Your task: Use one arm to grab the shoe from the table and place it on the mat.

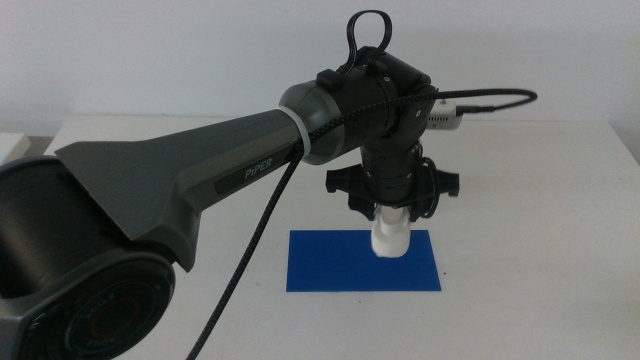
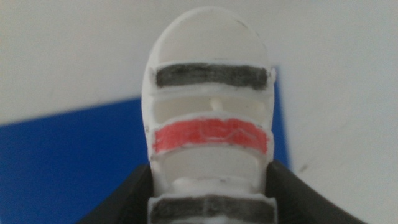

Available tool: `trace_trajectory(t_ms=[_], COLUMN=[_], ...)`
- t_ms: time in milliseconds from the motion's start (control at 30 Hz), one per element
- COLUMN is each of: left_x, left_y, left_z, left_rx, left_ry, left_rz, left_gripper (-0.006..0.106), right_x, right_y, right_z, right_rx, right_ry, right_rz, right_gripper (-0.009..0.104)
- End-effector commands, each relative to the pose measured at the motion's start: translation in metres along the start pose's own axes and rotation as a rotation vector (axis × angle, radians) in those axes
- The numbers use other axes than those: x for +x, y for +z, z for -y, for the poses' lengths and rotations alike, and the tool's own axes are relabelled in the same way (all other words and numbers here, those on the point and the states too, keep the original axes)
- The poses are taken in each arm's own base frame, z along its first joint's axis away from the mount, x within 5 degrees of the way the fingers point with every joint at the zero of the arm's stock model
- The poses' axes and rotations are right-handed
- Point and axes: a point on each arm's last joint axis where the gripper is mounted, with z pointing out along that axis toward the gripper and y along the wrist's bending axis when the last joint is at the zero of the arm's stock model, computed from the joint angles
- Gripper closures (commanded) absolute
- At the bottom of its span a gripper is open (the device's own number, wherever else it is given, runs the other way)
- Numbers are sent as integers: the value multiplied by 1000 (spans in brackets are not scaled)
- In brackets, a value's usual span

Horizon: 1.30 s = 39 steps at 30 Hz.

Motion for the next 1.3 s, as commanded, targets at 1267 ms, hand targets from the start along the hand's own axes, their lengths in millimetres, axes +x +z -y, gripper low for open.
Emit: trace_trajectory(t_ms=[1267], left_x=[15], left_y=[50], left_z=[-14], left_rx=[-274], left_ry=[-1438], left_rz=[17], left_gripper=[101], right_x=[0], right_y=[0], right_z=[0], right_rx=[-1], right_ry=[-7], right_rz=[9], right_gripper=[16])
